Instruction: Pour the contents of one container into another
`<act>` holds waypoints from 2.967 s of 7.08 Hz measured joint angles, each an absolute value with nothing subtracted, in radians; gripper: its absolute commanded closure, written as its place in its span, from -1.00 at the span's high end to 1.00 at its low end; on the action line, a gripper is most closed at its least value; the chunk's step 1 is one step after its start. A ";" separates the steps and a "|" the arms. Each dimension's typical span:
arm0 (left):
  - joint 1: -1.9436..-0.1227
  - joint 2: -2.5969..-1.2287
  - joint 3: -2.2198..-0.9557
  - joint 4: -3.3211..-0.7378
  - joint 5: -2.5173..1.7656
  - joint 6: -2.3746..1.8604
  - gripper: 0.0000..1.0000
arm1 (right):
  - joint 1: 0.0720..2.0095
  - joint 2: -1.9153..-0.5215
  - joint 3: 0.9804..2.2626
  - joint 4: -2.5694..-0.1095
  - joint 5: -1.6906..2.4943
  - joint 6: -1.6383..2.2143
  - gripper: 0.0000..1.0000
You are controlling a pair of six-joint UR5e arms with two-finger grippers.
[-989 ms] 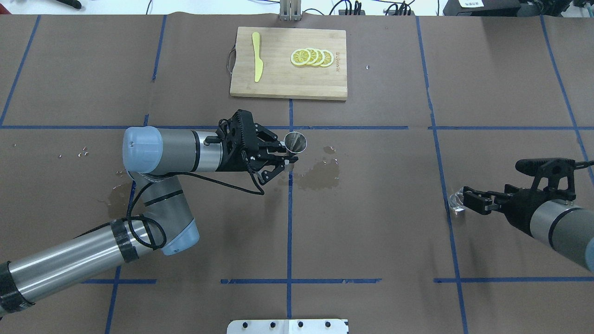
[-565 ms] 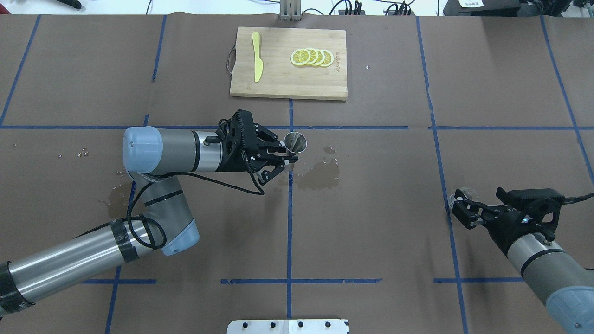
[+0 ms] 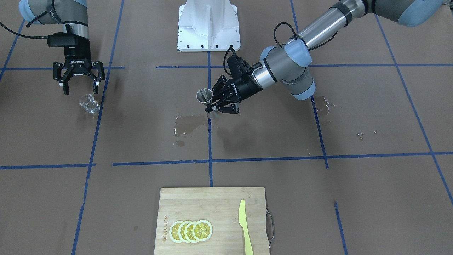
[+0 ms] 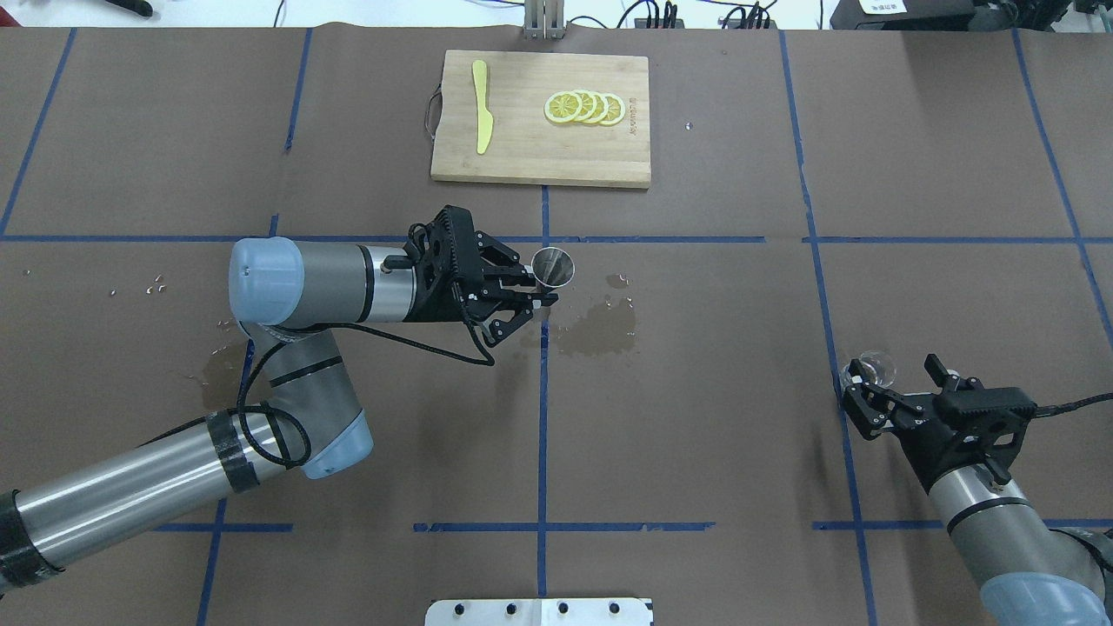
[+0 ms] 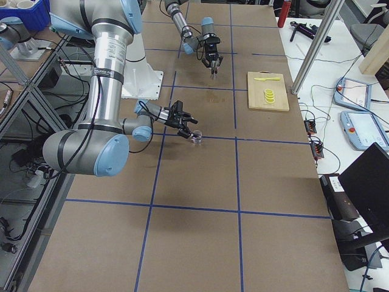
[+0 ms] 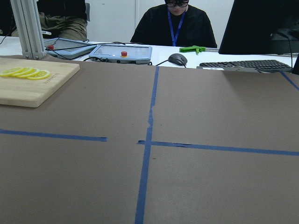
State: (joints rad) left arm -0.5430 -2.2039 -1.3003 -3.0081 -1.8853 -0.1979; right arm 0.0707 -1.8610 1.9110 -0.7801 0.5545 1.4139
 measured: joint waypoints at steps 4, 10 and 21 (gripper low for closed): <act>-0.543 -2.200 -1.301 -3.008 -1.885 -0.198 -1.00 | 0.053 -1.786 1.782 -0.778 0.508 1.452 1.00; -0.543 -2.197 -1.302 -3.009 -1.885 -0.196 -1.00 | 0.052 -1.746 1.727 -0.778 0.485 1.453 0.26; -0.544 -2.189 -1.309 -3.013 -1.887 -0.194 -1.00 | 0.098 -1.739 1.754 -0.573 0.518 1.071 -1.00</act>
State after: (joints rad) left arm -0.5440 -2.1892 -1.3093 -3.0132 -1.8871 -0.1936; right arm 0.0979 -1.7393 1.7544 -0.5731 0.5182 1.0715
